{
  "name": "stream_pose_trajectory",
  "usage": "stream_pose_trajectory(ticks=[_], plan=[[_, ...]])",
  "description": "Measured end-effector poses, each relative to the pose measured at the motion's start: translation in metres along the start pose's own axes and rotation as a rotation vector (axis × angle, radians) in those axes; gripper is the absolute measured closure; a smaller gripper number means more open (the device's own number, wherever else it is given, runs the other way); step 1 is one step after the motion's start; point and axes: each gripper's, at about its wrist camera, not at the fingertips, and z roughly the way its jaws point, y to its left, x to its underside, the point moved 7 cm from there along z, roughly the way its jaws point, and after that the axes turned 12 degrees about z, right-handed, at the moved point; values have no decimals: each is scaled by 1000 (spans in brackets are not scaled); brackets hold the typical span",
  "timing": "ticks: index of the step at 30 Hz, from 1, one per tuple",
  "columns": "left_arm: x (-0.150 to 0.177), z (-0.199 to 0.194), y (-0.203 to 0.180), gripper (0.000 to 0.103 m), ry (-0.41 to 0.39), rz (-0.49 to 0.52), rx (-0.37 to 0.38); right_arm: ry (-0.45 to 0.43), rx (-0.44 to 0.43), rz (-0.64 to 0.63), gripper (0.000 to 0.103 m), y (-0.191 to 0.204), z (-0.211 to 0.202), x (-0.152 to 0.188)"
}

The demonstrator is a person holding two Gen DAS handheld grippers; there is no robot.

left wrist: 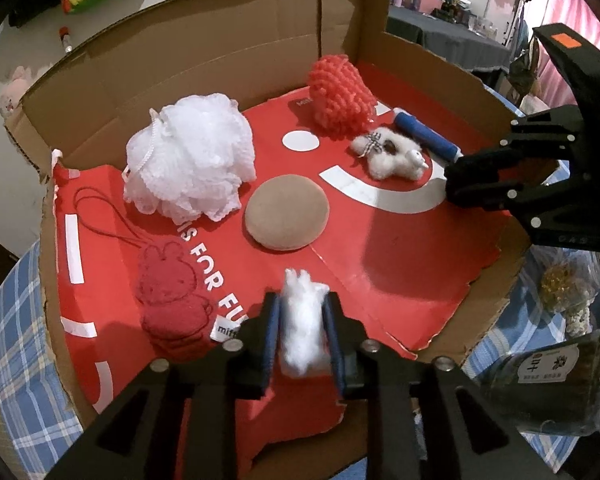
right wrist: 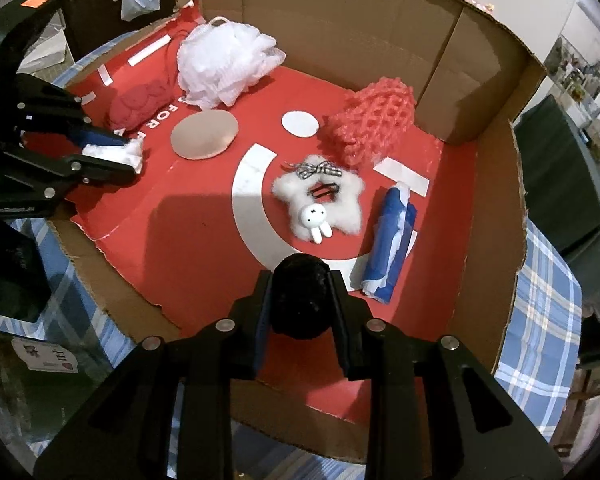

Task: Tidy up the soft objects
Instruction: 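Lower the cotton piece and black ball into the box with both tools, then open the left tool to drop the cotton while the right tool releases the black ball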

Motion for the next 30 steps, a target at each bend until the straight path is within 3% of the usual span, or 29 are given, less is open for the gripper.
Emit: stream_pose_trajectory(ticks=[9,10,11,12,16,19,30], plan=[[1,-2,0,59,-8,5,1,12,17,-11,71,1,6,2],[1,-3,0,58,-13,6,3,11,19,-14,67,2,6,1],[2,-4,0,54,-16,7,3,10,22,-18,49,2,6,2],[1,-5,0,52,-19,9,-1,10,26,-20,37,3,6,3],[0,-13,-2,50,-39,11,-5,-21,45,-44,37,5,3,2],[-1,-24,-3,42,-66,11,-23,-30,48,-46,37,7,-3,1],[2,-121,-23,19,-289,-36,-113,-159,90,2,36,9,-65,-5]])
